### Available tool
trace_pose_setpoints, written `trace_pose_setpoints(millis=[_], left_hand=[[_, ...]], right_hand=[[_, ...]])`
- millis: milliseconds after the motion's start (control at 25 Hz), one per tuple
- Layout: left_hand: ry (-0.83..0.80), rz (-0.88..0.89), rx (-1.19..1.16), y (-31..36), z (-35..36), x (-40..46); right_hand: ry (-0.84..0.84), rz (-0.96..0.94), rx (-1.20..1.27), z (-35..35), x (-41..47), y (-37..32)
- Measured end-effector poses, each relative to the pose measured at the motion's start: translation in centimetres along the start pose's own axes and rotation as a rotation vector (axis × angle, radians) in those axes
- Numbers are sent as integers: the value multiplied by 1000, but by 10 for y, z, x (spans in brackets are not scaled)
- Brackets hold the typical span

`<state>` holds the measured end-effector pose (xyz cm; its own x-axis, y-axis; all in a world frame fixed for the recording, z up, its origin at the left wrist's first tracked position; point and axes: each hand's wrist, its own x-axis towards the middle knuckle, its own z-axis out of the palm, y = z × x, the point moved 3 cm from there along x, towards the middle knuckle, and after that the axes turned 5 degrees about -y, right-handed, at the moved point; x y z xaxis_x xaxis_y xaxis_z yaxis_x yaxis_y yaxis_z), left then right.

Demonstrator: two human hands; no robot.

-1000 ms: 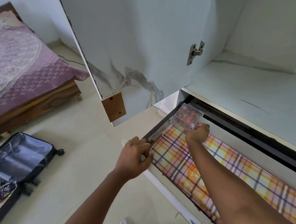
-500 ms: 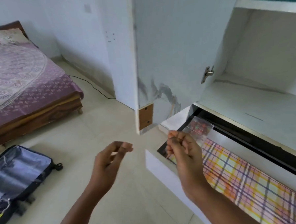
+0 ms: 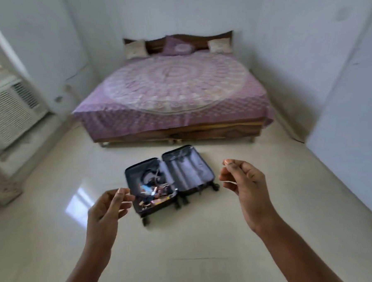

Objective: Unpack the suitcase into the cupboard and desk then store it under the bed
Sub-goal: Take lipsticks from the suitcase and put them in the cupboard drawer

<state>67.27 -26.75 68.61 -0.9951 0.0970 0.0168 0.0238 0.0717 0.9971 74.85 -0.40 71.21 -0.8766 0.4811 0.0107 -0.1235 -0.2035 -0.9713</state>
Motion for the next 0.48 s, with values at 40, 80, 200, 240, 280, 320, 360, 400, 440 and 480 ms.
trace_pose_setpoints(millis=[40, 80, 200, 240, 280, 320, 360, 400, 440, 480], left_hand=[[60, -24, -2, -6, -24, 11], [103, -49, -6, -13, -44, 23], [187, -135, -4, -43, -79, 69], [196, -166, -6, -53, -86, 86], [203, -196, -1, -62, -90, 103], [214, -226, 4, -73, -96, 125], [232, -260, 14, -82, -100, 150], [252, -294, 26, -89, -104, 177], [270, -327, 40, -96, -106, 203], [281, -348, 52, -102, -108, 228]], right_hand=[[-54, 31, -8, 24, 15, 13], [-95, 68, -22, 45, 31, 26], [-157, 182, -72, 94, 85, 74], [-163, 213, -79, 105, 103, 88], [-166, 236, -81, 115, 123, 102], [-171, 258, -81, 129, 148, 117], [-171, 284, -80, 143, 176, 132], [-166, 316, -84, 158, 206, 146], [-161, 353, -92, 173, 233, 160], [-164, 384, -104, 189, 259, 174]])
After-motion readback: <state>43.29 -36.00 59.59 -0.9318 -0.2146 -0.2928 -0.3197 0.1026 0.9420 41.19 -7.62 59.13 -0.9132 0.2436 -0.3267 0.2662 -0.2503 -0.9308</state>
